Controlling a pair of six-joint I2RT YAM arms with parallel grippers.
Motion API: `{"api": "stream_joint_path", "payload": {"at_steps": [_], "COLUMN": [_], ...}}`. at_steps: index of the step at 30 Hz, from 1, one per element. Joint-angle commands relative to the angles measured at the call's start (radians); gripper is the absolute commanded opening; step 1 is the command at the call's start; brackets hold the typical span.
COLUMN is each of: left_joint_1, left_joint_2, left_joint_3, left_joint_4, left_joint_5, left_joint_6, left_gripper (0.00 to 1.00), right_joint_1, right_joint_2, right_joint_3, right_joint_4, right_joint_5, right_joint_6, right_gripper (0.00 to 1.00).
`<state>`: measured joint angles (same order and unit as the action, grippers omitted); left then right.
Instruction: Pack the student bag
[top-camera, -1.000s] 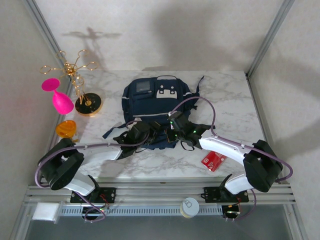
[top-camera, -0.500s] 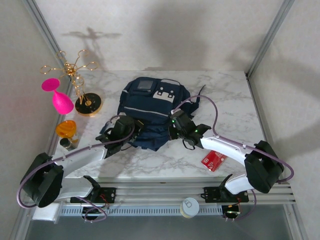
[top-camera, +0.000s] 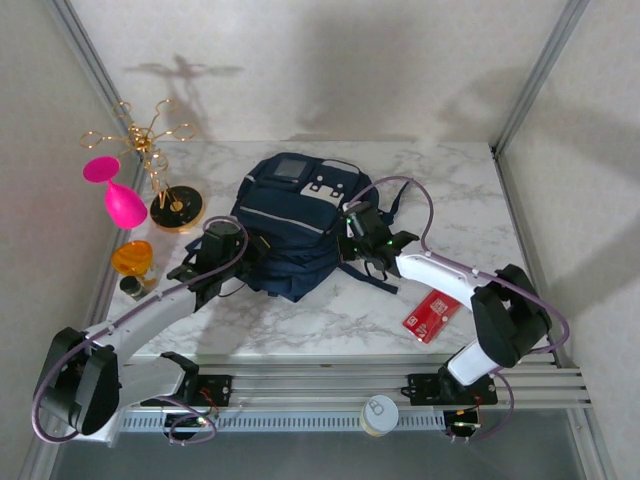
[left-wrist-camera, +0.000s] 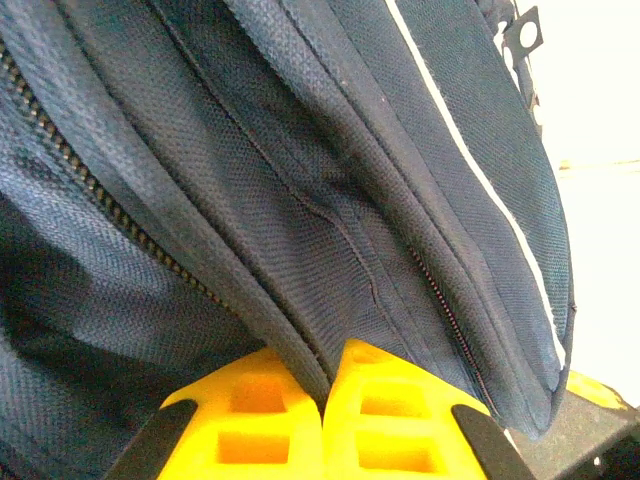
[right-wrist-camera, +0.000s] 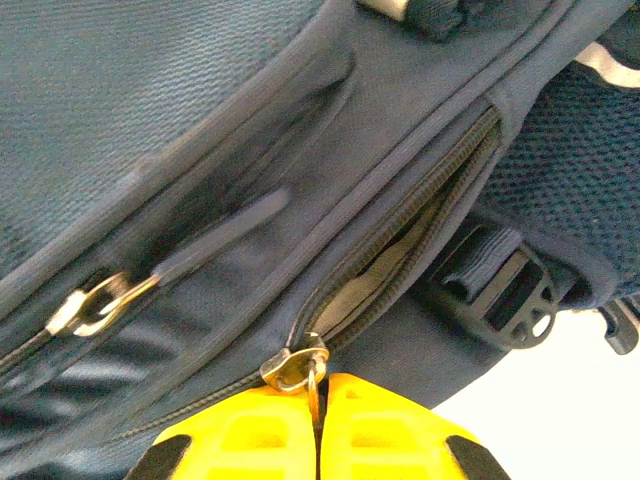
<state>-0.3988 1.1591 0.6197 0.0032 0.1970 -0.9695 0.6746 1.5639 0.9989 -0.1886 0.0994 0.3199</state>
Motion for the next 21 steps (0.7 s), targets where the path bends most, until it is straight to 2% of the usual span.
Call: {"api": "stream_joint_path", "payload": {"at_steps": [1,8,13,15,16,18,21], "left_joint_1": [0.101,0.119,0.131,0.132,0.132,0.132,0.131], "left_joint_2": [-0.021,-0.005,0.028,0.011,-0.001,-0.033,-0.064], "left_joint_3": [-0.001,0.028,0.075,0.077,0.075,0.081,0.106], "left_joint_4": [-0.16,-0.167,-0.194,-0.159,-0.141,-0.142,-0.229], "left_joint_5": [-0.254,-0.221,-0.18,-0.11,-0.08,-0.029,-0.007], "left_joint_6": [0.074,0.12,0.168,0.185,0.193,0.219,0.242], "left_gripper": [0.0,0.0,0.0,0.17,0.23,0.33,0.39], "right_joint_1": [-0.176,-0.187,-0.184,-0.18,-0.179,-0.179,-0.182], "right_joint_2": [0.054,0.127,0.058,0.007,-0.019,-0.087,-0.163], "right_joint_3": [0.023,0.089,0.04,0.019,0.009,-0.016,-0.023], "right_joint_4": [-0.088,-0.063,-0.041,-0.032,-0.032,-0.038,-0.058], "right_joint_5": [0.311,0.258,0.134,0.013,-0.033,-0.109,-0.165], "right_joint_6": [0.006,-0.012,-0.012,-0.032,-0.034,-0.032,-0.008], "right_gripper": [0.0,0.0,0.01,0.24,0.31,0.4,0.46]}}
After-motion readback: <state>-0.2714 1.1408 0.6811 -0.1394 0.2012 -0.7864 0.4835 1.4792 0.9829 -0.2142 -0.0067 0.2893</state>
